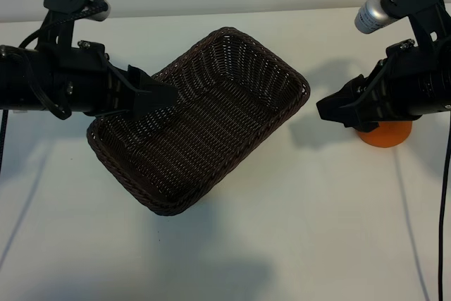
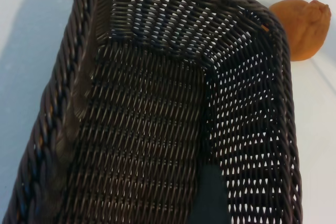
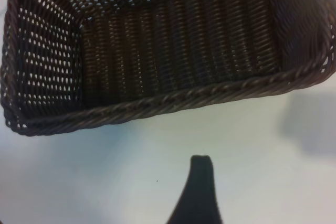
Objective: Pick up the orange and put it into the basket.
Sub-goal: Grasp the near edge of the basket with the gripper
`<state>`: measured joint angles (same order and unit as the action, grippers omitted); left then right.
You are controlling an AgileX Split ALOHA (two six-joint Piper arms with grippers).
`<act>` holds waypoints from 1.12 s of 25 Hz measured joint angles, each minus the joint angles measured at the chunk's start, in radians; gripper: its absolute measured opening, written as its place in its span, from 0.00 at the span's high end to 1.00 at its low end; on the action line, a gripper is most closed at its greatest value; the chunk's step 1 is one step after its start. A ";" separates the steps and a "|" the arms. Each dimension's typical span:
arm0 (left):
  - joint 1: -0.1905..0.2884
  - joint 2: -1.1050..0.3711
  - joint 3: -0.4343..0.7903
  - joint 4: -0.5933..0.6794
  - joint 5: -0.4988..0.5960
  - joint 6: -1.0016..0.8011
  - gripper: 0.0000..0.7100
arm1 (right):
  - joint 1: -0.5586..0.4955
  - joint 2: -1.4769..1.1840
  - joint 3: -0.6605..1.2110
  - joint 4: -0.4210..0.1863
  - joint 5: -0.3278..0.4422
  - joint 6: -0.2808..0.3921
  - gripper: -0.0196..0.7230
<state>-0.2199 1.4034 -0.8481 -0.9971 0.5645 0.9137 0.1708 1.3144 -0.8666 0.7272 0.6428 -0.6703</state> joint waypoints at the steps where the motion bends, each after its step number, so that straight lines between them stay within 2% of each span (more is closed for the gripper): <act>1: 0.000 0.000 0.000 0.000 0.008 0.000 0.18 | 0.000 0.000 0.000 0.000 0.000 0.000 0.17; 8: 0.000 -0.002 0.000 -0.056 0.028 -0.006 0.18 | 0.000 0.000 0.000 0.000 0.000 0.000 0.17; 13: 0.000 -0.061 0.000 -0.007 0.003 -0.103 0.18 | 0.000 0.000 0.000 0.000 0.000 0.000 0.17; 17: 0.000 -0.180 0.000 0.182 -0.011 -0.333 0.18 | 0.000 0.000 0.000 0.000 0.000 0.000 0.17; 20: 0.000 -0.263 0.000 0.407 0.004 -0.603 0.18 | 0.000 0.000 0.000 0.000 0.000 0.000 0.17; 25: 0.000 -0.330 0.000 0.844 0.104 -1.094 0.18 | 0.000 0.000 0.000 0.000 0.001 0.000 0.17; 28: 0.000 -0.330 0.001 0.997 0.167 -1.300 0.18 | 0.000 0.000 0.000 0.000 0.001 0.000 0.17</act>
<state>-0.2199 1.0730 -0.8467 0.0000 0.7310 -0.3867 0.1708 1.3144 -0.8666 0.7272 0.6437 -0.6703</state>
